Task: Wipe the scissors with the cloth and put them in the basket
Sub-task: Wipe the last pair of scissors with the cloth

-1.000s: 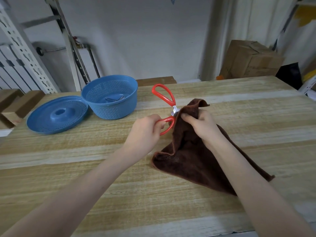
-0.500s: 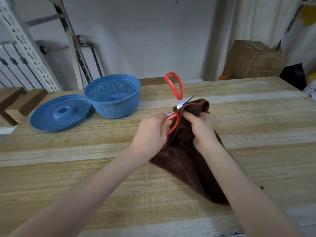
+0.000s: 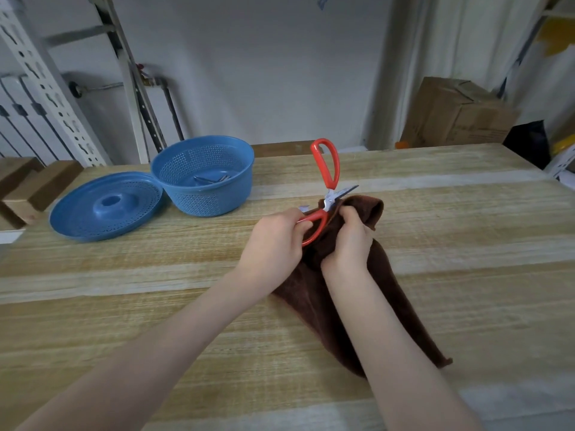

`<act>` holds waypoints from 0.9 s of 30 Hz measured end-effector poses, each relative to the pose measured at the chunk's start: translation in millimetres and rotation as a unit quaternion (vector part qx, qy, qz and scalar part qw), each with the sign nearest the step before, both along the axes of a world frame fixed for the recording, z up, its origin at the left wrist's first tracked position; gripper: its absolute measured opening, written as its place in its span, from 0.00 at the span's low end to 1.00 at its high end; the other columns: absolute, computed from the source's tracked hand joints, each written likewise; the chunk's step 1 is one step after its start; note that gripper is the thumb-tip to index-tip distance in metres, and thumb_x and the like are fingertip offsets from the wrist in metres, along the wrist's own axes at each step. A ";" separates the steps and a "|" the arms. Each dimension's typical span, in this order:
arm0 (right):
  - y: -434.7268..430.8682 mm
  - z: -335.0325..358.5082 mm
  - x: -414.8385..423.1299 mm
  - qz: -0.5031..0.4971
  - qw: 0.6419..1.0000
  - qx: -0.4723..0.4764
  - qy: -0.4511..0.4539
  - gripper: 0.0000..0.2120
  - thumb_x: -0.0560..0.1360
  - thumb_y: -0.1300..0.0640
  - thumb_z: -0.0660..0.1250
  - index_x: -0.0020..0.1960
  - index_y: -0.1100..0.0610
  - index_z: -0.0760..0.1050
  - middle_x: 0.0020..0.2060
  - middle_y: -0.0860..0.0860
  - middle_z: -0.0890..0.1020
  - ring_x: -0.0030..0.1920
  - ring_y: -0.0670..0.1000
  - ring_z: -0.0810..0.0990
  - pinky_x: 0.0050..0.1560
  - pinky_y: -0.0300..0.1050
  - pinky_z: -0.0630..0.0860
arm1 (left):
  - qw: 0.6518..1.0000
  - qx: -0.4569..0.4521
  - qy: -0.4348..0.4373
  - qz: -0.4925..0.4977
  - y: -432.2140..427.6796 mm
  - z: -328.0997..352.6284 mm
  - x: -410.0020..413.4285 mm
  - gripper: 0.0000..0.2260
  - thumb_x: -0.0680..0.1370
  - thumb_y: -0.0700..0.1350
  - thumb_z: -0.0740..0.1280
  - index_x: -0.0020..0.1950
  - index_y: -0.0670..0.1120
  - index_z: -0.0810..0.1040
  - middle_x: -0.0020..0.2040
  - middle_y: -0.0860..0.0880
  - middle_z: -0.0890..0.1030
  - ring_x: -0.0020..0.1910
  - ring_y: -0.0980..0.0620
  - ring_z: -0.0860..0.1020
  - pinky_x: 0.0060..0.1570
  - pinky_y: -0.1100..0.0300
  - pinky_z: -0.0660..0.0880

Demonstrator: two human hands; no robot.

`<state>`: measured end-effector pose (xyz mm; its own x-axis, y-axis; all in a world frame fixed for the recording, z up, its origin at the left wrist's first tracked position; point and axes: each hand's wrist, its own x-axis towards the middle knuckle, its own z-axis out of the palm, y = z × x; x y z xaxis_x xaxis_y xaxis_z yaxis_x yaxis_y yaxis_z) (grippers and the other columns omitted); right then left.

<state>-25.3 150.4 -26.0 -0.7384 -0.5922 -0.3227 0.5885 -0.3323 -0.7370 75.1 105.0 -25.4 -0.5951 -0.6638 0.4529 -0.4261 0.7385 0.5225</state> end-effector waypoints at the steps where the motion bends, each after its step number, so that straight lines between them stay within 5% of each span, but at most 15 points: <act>1: -0.3 -1.4 -1.0 0.001 1.000 0.002 -0.017 0.08 0.75 0.64 0.63 0.50 0.65 0.79 0.37 0.57 0.85 0.38 0.56 0.85 0.45 0.50 0.83 | 1.000 0.007 0.006 0.005 -0.8 0.0 2.1 0.09 0.80 0.41 0.63 0.43 0.40 0.77 0.31 0.48 0.75 0.30 0.47 0.72 0.31 0.60 0.59; 4: 2.4 -9.3 -6.0 0.032 0.998 0.002 0.057 0.08 0.75 0.61 0.66 0.51 0.63 0.80 0.47 0.58 0.85 0.49 0.58 0.84 0.56 0.54 0.80 | 1.000 0.019 0.014 0.017 -3.4 2.8 8.5 0.10 0.80 0.42 0.62 0.42 0.40 0.77 0.31 0.46 0.76 0.30 0.48 0.72 0.30 0.59 0.61; 10: 5.8 -10.6 -7.0 0.054 0.941 0.053 0.329 0.06 0.76 0.58 0.69 0.41 0.54 0.82 0.37 0.50 0.85 0.43 0.50 0.84 0.51 0.48 0.79 | 0.998 0.029 0.051 0.017 -5.0 6.9 12.2 0.09 0.80 0.40 0.63 0.40 0.42 0.77 0.30 0.53 0.75 0.31 0.51 0.73 0.34 0.59 0.64; 13: 9.8 -12.1 -13.9 0.084 0.936 0.069 0.335 0.04 0.76 0.56 0.70 0.43 0.54 0.83 0.40 0.50 0.86 0.46 0.50 0.84 0.54 0.51 0.79 | 0.997 0.050 0.055 0.017 -6.6 10.9 13.3 0.09 0.80 0.40 0.63 0.39 0.44 0.77 0.28 0.59 0.70 0.28 0.60 0.69 0.34 0.61 0.63; 18: 20.2 -16.1 -26.8 0.141 0.932 0.074 0.326 0.07 0.72 0.52 0.70 0.45 0.54 0.84 0.44 0.54 0.86 0.50 0.55 0.84 0.60 0.61 0.76 | 0.998 0.042 0.037 0.008 -3.7 8.4 17.1 0.09 0.79 0.41 0.64 0.40 0.44 0.79 0.29 0.60 0.71 0.30 0.58 0.69 0.34 0.61 0.64; 27: 30.5 -22.1 -35.5 0.140 0.952 0.057 0.268 0.10 0.76 0.61 0.69 0.39 0.53 0.84 0.42 0.55 0.86 0.47 0.56 0.85 0.52 0.53 0.79 | 0.997 0.067 0.037 0.012 0.3 10.3 11.4 0.10 0.80 0.41 0.63 0.39 0.46 0.78 0.28 0.57 0.72 0.31 0.56 0.73 0.34 0.59 0.67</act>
<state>-60.8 180.9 -48.1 -0.6339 -0.7732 -0.0182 0.1719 -0.1179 -0.9780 86.5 105.3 -15.1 -0.5462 -0.7352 0.4015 -0.4000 0.6500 0.6462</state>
